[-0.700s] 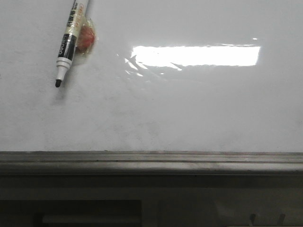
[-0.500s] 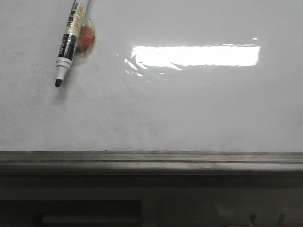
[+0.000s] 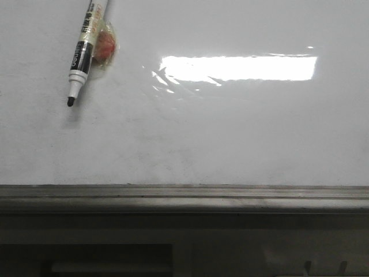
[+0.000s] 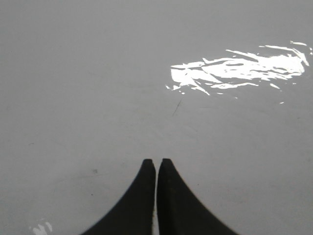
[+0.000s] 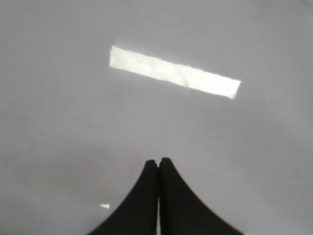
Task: Write number 6 on whiteboard
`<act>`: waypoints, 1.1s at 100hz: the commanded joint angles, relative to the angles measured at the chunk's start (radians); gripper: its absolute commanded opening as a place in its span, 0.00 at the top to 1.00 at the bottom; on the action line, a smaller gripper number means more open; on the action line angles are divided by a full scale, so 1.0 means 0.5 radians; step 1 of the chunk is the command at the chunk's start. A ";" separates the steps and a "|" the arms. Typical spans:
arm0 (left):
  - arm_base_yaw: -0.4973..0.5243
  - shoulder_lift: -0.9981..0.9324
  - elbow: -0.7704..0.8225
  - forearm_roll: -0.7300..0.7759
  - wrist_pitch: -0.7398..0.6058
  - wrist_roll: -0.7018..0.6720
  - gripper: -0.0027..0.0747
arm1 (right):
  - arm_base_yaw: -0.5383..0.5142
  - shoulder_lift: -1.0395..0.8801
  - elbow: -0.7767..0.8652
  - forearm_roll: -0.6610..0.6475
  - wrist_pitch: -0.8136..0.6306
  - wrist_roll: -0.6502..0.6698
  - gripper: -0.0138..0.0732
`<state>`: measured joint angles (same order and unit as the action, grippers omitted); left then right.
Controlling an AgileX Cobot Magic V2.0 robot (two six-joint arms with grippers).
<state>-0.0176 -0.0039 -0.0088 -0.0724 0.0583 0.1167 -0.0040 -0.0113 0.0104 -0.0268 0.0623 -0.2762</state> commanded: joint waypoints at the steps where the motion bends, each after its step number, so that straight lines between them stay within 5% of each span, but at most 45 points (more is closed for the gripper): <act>1: -0.017 -0.062 0.100 -0.016 -0.145 -0.011 0.99 | -0.013 -0.032 0.044 -0.011 -0.165 -0.004 0.92; 28: -0.017 -0.062 0.097 -0.016 -0.150 -0.011 0.99 | -0.013 -0.032 0.044 0.012 -0.167 -0.004 0.92; 44: -0.017 -0.062 0.097 -0.145 -0.153 -0.011 0.99 | -0.013 -0.032 0.044 0.362 -0.176 -0.004 0.92; 82: -0.017 -0.062 0.092 -1.338 -0.163 -0.011 0.99 | -0.013 -0.032 0.039 1.411 -0.199 -0.004 0.92; 110: -0.017 0.022 -0.256 -1.360 0.187 0.053 0.99 | -0.013 0.122 -0.313 1.275 0.324 -0.018 0.91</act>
<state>-0.0176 -0.0039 -0.0376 -0.7837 0.1219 0.1235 -0.0040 -0.0040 -0.0525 0.6478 0.1925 -0.2756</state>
